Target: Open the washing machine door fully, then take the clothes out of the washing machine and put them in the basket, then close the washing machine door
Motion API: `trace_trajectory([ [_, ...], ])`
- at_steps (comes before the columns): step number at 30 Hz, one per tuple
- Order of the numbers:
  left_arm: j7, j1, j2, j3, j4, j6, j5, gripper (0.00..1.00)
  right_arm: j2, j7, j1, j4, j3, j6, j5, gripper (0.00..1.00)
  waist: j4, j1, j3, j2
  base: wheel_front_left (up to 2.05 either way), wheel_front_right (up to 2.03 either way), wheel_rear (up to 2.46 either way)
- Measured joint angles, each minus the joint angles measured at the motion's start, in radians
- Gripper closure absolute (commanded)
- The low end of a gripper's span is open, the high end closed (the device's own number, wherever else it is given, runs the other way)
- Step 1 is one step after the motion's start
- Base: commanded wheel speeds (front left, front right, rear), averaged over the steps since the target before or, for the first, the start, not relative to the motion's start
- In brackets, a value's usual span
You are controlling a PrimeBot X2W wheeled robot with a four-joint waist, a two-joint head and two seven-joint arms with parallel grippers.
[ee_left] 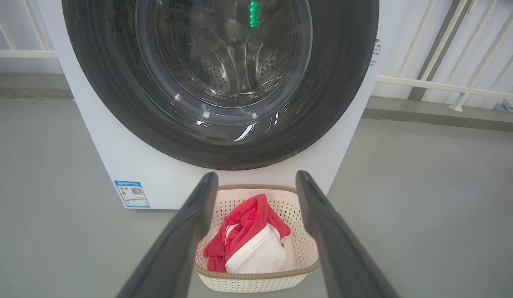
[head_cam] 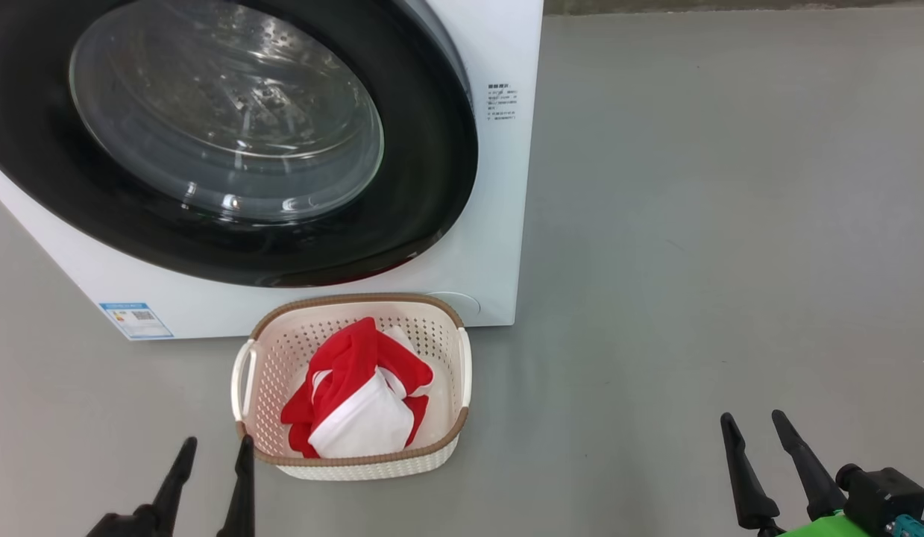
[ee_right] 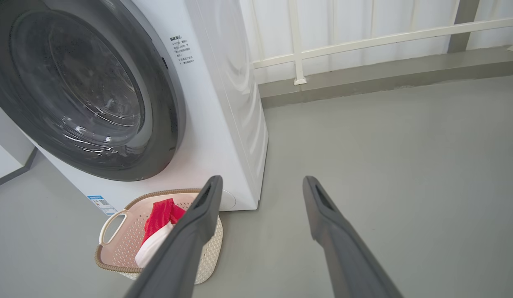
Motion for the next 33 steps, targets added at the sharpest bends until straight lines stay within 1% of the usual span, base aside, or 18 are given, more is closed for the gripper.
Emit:
trace_trajectory([
  [1, 0.0, 0.0, -0.001, -0.001, 0.007, 0.0, -0.008, 0.0, 0.002, 0.0, 0.0, 0.002, 0.001, 0.0, 0.0, 0.0, 0.001, 0.0, 0.001, 0.0, 0.0, 0.0, 0.0],
  [2, 0.001, 0.001, -0.003, -0.003, 0.02, 0.001, -0.008, 1.0, 0.005, 0.0, 0.001, 0.013, 0.001, 0.0, 0.0, 1.0, 0.001, 0.0, 0.001, 0.0, 0.0, 0.0, 0.0],
  [8, 0.005, 0.005, -0.033, -0.013, 0.088, 0.001, -0.01, 1.0, 0.026, 0.002, 0.007, 0.086, 0.004, 0.0, 0.001, 1.0, 0.0, 0.0, 0.001, 0.0, 0.0, 0.0, 0.0],
  [14, 0.019, 0.005, -0.034, -0.012, 0.091, 0.001, -0.056, 1.0, 0.03, 0.013, 0.007, 0.087, 0.004, 0.0, 0.046, 1.0, -0.001, 0.0004, -0.004, 0.0, 0.0, 0.0, 0.0],
  [16, 0.028, 0.005, -0.034, -0.012, 0.09, 0.001, -0.094, 1.0, 0.03, 0.021, 0.007, 0.086, 0.003, 0.0, 0.071, 1.0, -0.001, 0.0004, -0.006, 0.0, 0.0, 0.0, 0.0],
  [20, 0.036, 0.005, -0.034, -0.011, 0.09, 0.001, -0.121, 1.0, 0.03, 0.031, 0.007, 0.086, 0.003, 0.0, 0.106, 1.0, -0.002, 0.0002, -0.005, 0.0, 0.0, 0.0, 0.0],
  [33, 0.072, 0.004, -0.034, -0.008, 0.082, 0.001, -0.264, 1.0, 0.03, 0.065, 0.003, 0.081, -0.003, 0.0, 0.236, 1.0, -0.004, 0.0002, -0.011, 0.0, 0.0, 0.0, 0.0],
])
